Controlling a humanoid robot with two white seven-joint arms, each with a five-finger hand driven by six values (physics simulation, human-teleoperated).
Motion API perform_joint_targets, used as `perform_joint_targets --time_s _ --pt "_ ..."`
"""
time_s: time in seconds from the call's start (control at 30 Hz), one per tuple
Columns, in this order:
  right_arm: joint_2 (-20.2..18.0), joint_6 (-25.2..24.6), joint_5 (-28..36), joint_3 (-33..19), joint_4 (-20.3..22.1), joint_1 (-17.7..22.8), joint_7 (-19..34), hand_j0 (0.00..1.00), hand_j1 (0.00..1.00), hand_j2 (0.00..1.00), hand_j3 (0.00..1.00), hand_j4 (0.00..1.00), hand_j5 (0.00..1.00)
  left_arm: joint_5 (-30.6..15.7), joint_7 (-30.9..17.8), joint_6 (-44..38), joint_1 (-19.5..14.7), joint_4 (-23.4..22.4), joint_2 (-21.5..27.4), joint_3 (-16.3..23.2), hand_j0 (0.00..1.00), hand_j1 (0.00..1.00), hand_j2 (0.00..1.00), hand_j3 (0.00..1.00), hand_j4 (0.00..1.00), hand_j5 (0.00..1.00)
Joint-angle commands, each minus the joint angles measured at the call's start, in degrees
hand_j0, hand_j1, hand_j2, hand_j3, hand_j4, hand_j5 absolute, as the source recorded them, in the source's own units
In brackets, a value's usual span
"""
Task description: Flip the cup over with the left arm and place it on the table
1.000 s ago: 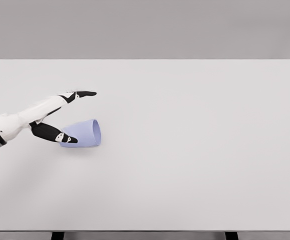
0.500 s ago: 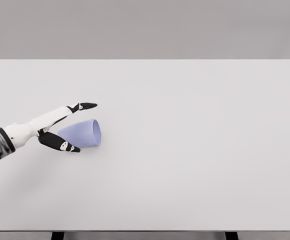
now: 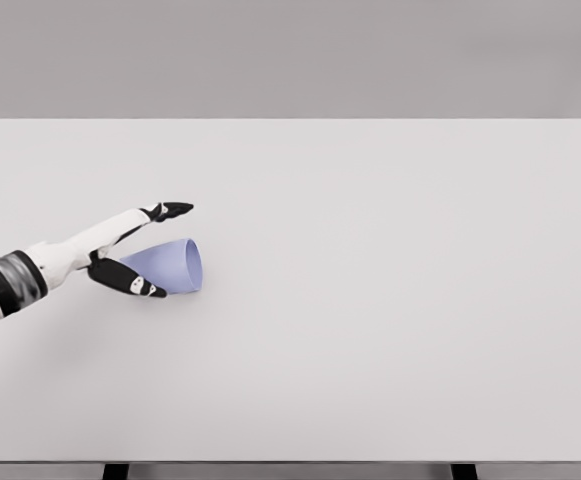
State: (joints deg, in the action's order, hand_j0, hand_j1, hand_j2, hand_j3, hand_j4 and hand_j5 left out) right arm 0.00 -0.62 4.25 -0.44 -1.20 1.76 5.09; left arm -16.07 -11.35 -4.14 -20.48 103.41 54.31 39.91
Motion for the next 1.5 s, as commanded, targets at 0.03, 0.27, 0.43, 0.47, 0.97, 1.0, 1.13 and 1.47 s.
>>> perform_joint_targets --time_s 0.03,0.27,0.43,0.47,0.97,1.0,1.13,1.47 --pt "0.0 0.0 0.0 0.0 0.1 0.0 0.0 1.00 1.00 1.00 1.00 1.00 1.00 -0.1 0.0 -3.4 -0.4 0.0 -1.5 0.3 1.00 1.00 1.00 1.00 1.00 1.00" --pt "0.0 0.0 0.0 0.0 0.0 0.0 0.0 1.00 1.00 1.00 1.00 1.00 1.00 -0.1 0.0 -4.9 -1.1 0.0 -1.8 0.8 1.00 1.00 1.00 1.00 1.00 1.00" --pt "0.0 0.0 0.0 0.0 0.0 0.0 0.0 1.00 1.00 1.00 1.00 1.00 1.00 -0.1 0.0 -5.7 -1.1 0.0 -1.8 1.6 1.00 1.00 1.00 1.00 1.00 1.00" --pt "0.0 0.0 0.0 0.0 0.0 0.0 0.0 1.00 1.00 1.00 1.00 1.00 1.00 -0.1 0.0 -5.7 -1.1 0.0 -1.8 1.6 1.00 1.00 1.00 1.00 1.00 1.00" --pt "0.0 0.0 0.1 0.0 0.0 0.0 0.0 1.00 1.00 1.00 1.00 1.00 1.00 0.0 0.0 -9.2 -1.7 0.0 -2.5 1.9 1.00 1.00 1.00 1.00 1.00 1.00" --pt "0.0 0.0 0.0 0.0 0.0 0.0 0.0 1.00 1.00 1.00 1.00 1.00 1.00 0.0 0.0 -9.6 -1.8 0.0 -2.7 1.9 1.00 1.00 1.00 1.00 1.00 1.00" --pt "0.0 0.0 0.0 0.0 0.0 0.0 0.0 1.00 1.00 1.00 1.00 1.00 1.00 -0.1 0.1 -9.7 -3.3 0.0 -3.3 3.7 1.00 1.00 1.00 1.00 1.00 1.00" --pt "0.0 0.0 0.1 0.0 0.0 0.0 0.0 1.00 1.00 1.00 1.00 1.00 1.00 0.0 0.1 -11.6 -3.7 0.0 -3.9 4.1 1.00 1.00 1.00 1.00 1.00 1.00"
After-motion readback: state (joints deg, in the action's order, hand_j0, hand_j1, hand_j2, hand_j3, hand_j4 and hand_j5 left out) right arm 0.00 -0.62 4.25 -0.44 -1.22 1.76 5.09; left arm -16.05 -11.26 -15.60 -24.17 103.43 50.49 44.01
